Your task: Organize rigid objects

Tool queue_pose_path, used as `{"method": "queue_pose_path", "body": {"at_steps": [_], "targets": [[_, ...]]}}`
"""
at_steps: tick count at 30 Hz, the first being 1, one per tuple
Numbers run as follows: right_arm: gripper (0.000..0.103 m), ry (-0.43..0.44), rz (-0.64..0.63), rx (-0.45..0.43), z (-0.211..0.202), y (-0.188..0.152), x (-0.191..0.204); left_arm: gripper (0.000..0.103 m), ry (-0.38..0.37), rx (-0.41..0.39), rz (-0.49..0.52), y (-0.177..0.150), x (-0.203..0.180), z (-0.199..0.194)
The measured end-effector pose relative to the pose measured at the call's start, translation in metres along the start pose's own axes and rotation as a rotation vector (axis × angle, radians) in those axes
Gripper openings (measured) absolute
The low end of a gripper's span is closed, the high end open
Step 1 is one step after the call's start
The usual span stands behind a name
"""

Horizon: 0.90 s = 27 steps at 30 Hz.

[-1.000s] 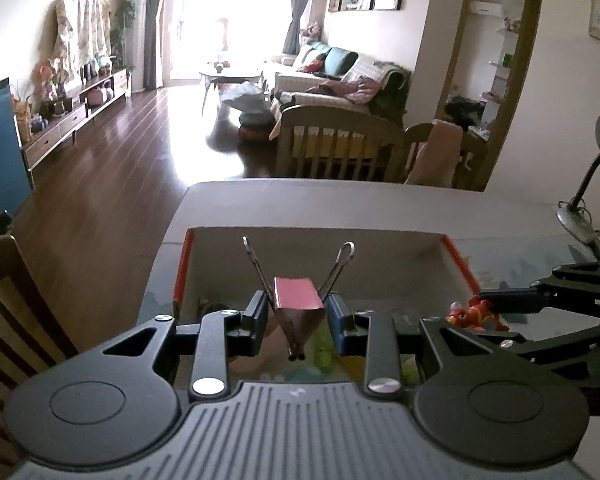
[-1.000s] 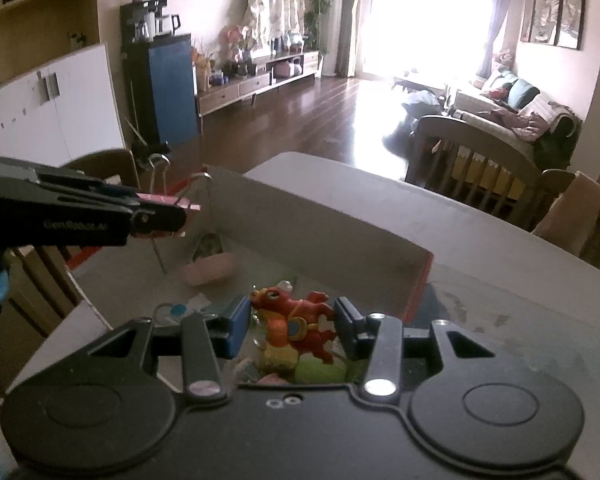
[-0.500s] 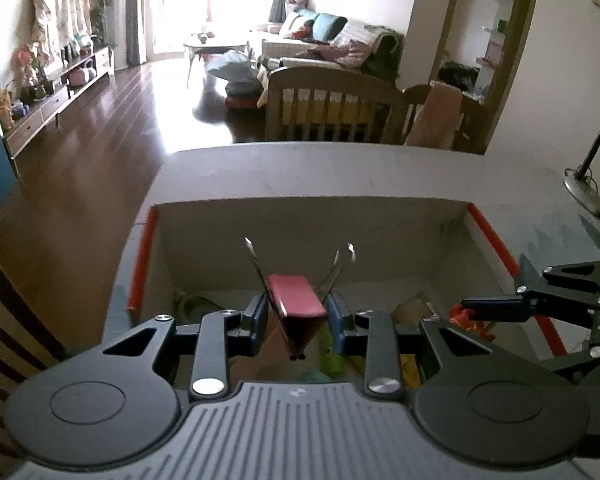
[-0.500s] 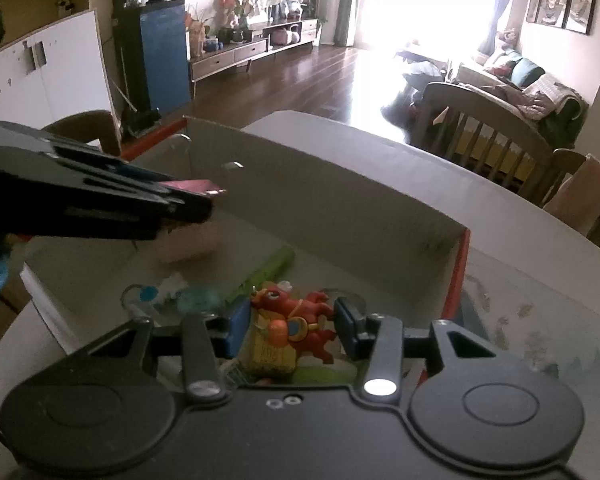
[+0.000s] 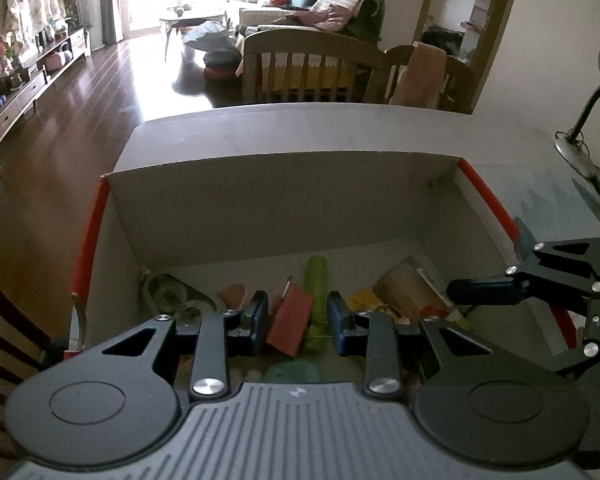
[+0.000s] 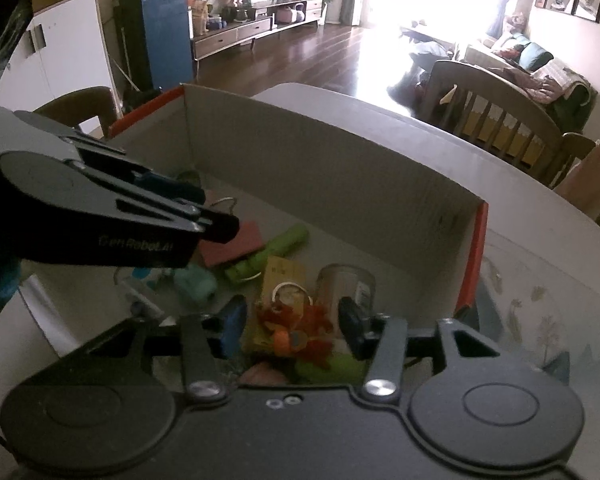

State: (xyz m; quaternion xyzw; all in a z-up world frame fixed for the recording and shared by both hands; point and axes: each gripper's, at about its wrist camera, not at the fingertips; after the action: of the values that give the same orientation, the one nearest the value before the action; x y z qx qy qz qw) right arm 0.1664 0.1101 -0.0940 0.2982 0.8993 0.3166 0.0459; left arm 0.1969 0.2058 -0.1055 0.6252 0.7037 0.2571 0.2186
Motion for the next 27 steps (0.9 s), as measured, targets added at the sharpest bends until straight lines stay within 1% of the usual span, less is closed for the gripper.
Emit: {"method": "queue_pose_path", "body": {"at_steps": [6, 12, 19, 27], "targets": [[0.060, 0.003, 0.001, -0.017, -0.009, -0.001, 0.002, 0.031, 0.008, -0.010, -0.032, -0.006, 0.005, -0.013], [0.063, 0.010, 0.007, -0.063, -0.031, -0.001, 0.006, 0.031, 0.016, -0.029, -0.064, -0.009, 0.008, -0.034], [0.064, 0.022, 0.019, -0.118, -0.058, -0.002, 0.009, 0.031, 0.033, -0.069, -0.105, -0.009, 0.011, -0.065], [0.067, 0.052, 0.038, -0.175, -0.088, -0.007, 0.016, 0.032, 0.056, -0.114, -0.114, -0.014, 0.007, -0.103]]}}
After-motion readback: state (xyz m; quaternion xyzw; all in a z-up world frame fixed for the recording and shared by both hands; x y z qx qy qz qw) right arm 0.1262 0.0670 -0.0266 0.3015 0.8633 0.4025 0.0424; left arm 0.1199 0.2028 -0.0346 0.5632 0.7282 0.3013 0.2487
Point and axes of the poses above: each gripper's, at about its wrist camera, not at the fingertips, and z roughly the way its jaws point, x to its left, y to its top, and after that the axes turned 11 degrees about y, right-handed
